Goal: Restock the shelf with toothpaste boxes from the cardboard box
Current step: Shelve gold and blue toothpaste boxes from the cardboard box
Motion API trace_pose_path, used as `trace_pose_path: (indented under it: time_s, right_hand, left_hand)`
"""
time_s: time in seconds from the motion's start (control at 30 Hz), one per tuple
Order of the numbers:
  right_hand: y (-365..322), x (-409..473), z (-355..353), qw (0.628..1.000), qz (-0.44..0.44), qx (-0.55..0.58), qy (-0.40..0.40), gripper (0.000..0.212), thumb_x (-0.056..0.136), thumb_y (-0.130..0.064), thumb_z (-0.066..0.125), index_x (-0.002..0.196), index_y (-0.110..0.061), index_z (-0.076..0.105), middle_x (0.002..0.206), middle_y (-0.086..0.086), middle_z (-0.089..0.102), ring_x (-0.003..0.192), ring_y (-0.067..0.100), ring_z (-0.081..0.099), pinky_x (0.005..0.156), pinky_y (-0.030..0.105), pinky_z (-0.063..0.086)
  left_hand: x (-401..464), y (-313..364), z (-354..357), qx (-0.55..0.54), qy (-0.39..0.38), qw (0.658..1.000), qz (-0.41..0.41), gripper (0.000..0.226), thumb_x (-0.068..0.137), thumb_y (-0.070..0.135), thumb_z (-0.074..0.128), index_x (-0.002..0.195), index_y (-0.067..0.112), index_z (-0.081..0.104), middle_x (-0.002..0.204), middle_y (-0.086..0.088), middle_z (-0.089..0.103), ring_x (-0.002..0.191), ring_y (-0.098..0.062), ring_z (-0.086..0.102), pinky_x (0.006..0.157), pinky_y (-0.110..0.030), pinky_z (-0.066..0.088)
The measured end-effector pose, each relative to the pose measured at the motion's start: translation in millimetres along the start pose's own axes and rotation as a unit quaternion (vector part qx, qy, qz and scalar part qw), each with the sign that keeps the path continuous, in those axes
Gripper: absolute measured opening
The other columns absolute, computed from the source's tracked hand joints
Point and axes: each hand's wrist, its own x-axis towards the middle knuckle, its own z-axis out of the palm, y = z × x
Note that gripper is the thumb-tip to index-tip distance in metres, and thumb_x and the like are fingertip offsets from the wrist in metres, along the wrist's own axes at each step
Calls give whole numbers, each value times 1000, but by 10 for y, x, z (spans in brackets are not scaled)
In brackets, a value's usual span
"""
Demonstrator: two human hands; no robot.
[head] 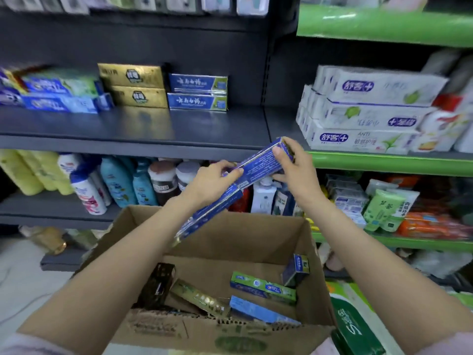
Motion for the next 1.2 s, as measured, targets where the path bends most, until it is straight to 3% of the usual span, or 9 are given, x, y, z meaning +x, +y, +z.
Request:
trace_pose_path:
  time_s: [0.13, 0.3, 0.4, 0.47, 0.67, 0.87, 1.0, 1.13, 1.2]
  right_hand:
    - [-335, 141, 80, 996, -5, 89, -17, 37, 99, -24, 44, 135, -16, 43, 131, 9, 49, 100, 7, 59, 70, 20, 58]
    - [-624, 313, 297, 977, 38, 206, -29, 25, 96, -30, 50, 119, -22, 46, 119, 2, 55, 99, 8, 60, 94, 39, 52]
    - [-727, 429, 442, 949, 150, 271, -62, 37, 91, -47, 52, 115, -20, 45, 107, 7, 63, 88, 26, 69, 78, 39, 58]
    - [-772, 526, 546, 927, 173, 326, -61, 21, 94, -34, 53, 101, -16, 47, 107, 12, 62, 77, 24, 70, 66, 32, 58]
    - [-870, 877, 839, 946, 115, 303, -20, 10, 87, -7, 45, 92, -15, 45, 97, 10, 56, 81, 23, 59, 67, 33, 55]
    - [-855, 1252, 999, 949, 74, 299, -71, 34, 60, -9, 48, 94, -7, 50, 94, 9, 61, 86, 21, 60, 76, 31, 55]
    - [-758, 1449, 1208, 909, 82, 407, -34, 5, 88, -5, 53, 89, -9, 54, 79, 1, 64, 78, 12, 60, 80, 23, 51]
    - [-699, 1559, 1553, 919, 70, 380, -71, 13, 90, -7, 58, 103, -7, 54, 96, 6, 68, 87, 18, 66, 89, 36, 53]
    - [-745, 1690, 1637, 943, 69, 322, -46, 26, 91, -9, 59, 113, -3, 49, 103, 11, 64, 82, 17, 67, 81, 34, 56]
  left_hand:
    - [46, 75, -449, 98, -14, 995, 1, 58, 87, 58, 50, 130, 20, 40, 122, -12, 61, 107, -31, 58, 85, -35, 43]
    - [102, 209, -796, 186, 132, 974, 1, 55, 89, 58, 46, 127, 20, 34, 108, -14, 61, 97, -35, 58, 74, -38, 42]
    - [131, 238, -923, 270, 203, 941, 12, 59, 92, 54, 43, 139, 22, 25, 102, -15, 63, 93, -36, 61, 70, -36, 41]
    - [192, 190, -1033, 290, 218, 932, 14, 58, 92, 51, 44, 139, 23, 25, 101, -15, 64, 91, -36, 61, 67, -34, 38]
    - [548, -73, -1398, 283, 192, 940, -17, 74, 87, 57, 50, 145, 19, 23, 116, -16, 61, 103, -36, 60, 76, -37, 45]
    - [1021, -180, -1741, 329, 152, 932, -3, 79, 87, 50, 53, 148, 18, 14, 120, -16, 59, 102, -36, 59, 69, -35, 39]
    - [1204, -272, -1772, 292, 170, 941, 8, 71, 88, 49, 52, 143, 16, 22, 114, -17, 60, 99, -36, 59, 68, -35, 38]
    - [1372, -332, -1689, 199, 151, 968, 7, 72, 86, 53, 55, 139, 13, 28, 112, -15, 61, 102, -36, 59, 73, -36, 44]
    - [1468, -382, -1677, 170, 153, 973, -1, 74, 85, 57, 54, 138, 13, 29, 113, -15, 61, 102, -36, 59, 72, -36, 42]
